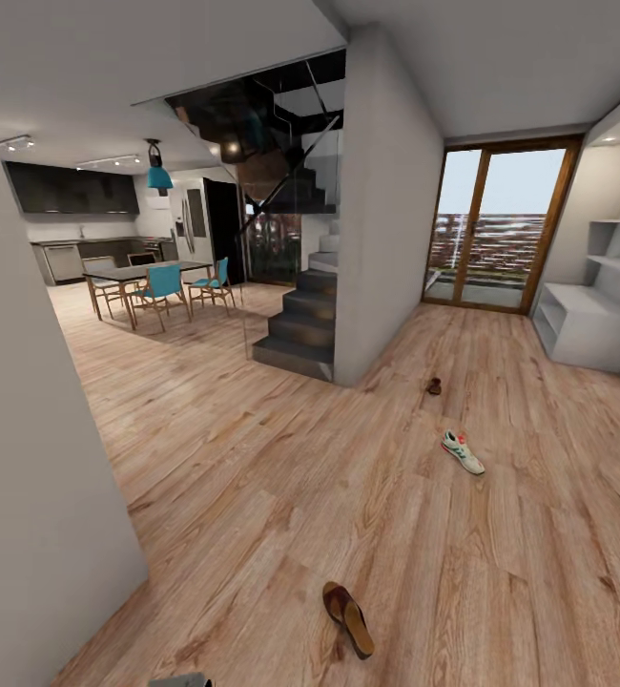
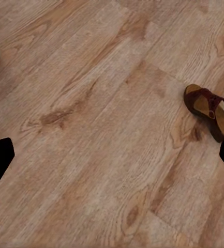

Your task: Pick up the two gym shoes and the two sandals from the corridor floor and place them onto the hallstand (shoe rack) in the corridor, making sure they are on the rack and not on the floor. Arrange them so the two gym shoes are next to each other and the two sandals are next to each other.

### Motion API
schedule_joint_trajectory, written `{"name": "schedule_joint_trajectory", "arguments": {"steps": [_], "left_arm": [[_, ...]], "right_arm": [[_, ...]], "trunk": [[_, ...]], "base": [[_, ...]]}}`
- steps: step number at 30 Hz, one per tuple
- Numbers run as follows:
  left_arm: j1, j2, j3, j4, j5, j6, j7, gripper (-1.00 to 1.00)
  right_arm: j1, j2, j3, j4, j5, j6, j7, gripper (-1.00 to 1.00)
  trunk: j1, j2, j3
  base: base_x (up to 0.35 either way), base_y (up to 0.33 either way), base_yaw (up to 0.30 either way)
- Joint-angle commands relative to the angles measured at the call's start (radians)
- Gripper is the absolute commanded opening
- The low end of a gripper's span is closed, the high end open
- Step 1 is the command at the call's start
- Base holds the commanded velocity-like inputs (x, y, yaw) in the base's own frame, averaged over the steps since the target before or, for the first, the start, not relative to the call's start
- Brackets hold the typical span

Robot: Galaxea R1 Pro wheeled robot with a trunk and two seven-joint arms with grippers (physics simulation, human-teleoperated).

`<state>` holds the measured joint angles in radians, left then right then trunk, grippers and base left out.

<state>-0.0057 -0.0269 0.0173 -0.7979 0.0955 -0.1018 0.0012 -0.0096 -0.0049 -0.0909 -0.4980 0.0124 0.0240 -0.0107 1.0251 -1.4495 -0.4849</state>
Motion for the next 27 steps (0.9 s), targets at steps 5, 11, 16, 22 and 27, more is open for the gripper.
{"name": "schedule_joint_trajectory", "arguments": {"steps": [5, 11, 16, 22, 27], "left_arm": [[0.0, 0.003, 0.001, 0.0, 0.01, -0.002, 0.0, 1.0], [-0.001, 0.004, 0.0, -0.035, 0.008, -0.002, 0.001, 1.0], [-0.006, 0.002, 0.0, -0.198, 0.009, 0.002, 0.004, 1.0], [-0.007, 0.0, -0.002, -0.227, 0.013, 0.003, 0.004, 1.0], [-0.007, -0.004, -0.004, -0.228, 0.015, 0.003, 0.003, 1.0]], "right_arm": [[-0.048, 0.003, 0.001, -0.119, 0.003, 0.194, -0.001, 1.0], [-0.088, 0.003, 0.004, -0.211, 0.003, 0.38, 0.005, 1.0], [-0.091, 0.002, 0.004, -0.222, 0.003, 0.398, 0.004, 1.0], [-0.092, 0.002, 0.003, -0.223, 0.003, 0.399, 0.001, 1.0], [-0.092, 0.002, 0.003, -0.223, 0.003, 0.399, 0.001, 1.0]], "trunk": [[0.0, -0.001, -0.001], [0.0, -0.001, -0.001], [0.0, -0.001, -0.002], [0.0, -0.001, -0.005], [0.0, -0.001, -0.007]], "base": [[0.0, 0.0, 0.0], [0.0, 0.0, 0.0], [0.077, -0.099, 0.122], [0.148, -0.284, 0.264], [0.008, -0.312, 0.282]]}}
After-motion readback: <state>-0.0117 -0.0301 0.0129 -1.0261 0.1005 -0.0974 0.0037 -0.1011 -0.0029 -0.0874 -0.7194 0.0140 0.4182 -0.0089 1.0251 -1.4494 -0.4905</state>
